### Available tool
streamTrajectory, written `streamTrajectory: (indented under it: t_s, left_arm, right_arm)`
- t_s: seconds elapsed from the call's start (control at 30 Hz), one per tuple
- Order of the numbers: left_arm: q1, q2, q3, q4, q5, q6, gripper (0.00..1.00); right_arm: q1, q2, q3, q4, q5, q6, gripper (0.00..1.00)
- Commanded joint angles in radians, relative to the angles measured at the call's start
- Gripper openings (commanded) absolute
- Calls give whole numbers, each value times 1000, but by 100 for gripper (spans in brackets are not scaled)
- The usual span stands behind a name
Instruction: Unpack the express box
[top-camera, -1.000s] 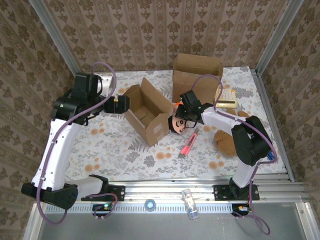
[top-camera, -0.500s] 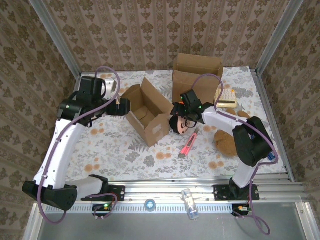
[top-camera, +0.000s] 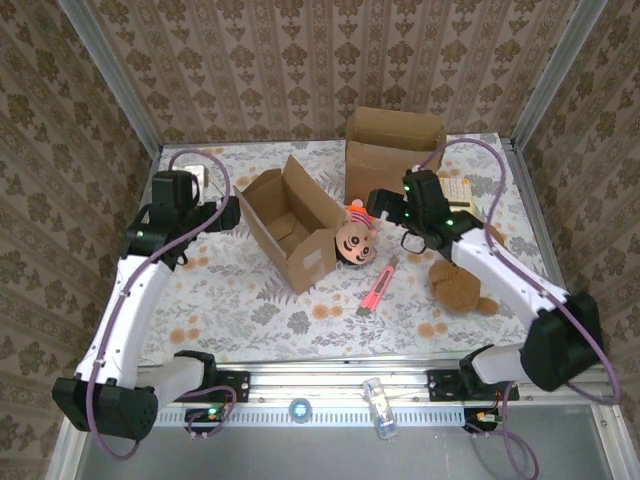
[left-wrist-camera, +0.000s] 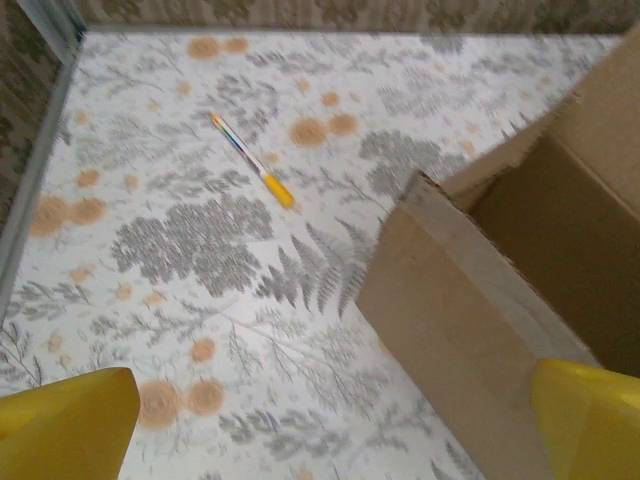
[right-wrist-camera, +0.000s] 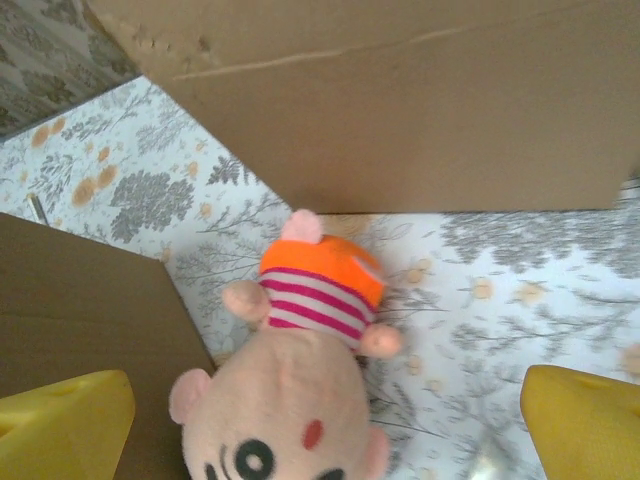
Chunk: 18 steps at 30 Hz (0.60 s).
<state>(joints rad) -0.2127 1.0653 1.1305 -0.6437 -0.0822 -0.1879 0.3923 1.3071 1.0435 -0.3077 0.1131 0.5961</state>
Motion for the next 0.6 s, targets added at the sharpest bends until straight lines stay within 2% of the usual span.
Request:
streamTrajectory:
  t_s: [0.0,0.1,0.3,0.47,0.57]
  left_arm:
    - [11,-65,-116,235,-85,32,100]
    - [12,-122,-257,415,-132,62,100]
    - [42,-208,-573,799,-193,112,100]
    - [133,-159,-726,934,-188,53,100]
    - [143,-70,-817,1149,-192,102,100]
  right_arm:
    - [-37,-122,-63,-50,83,-96,100]
    - [-77,-214,-139,-28,133,-159,100]
    - [-115,-423,-367,134,260,-268,100]
    - [-126,-630,-600,316,346,-356,100]
    - [-143,-726,-711,399,382,-387,100]
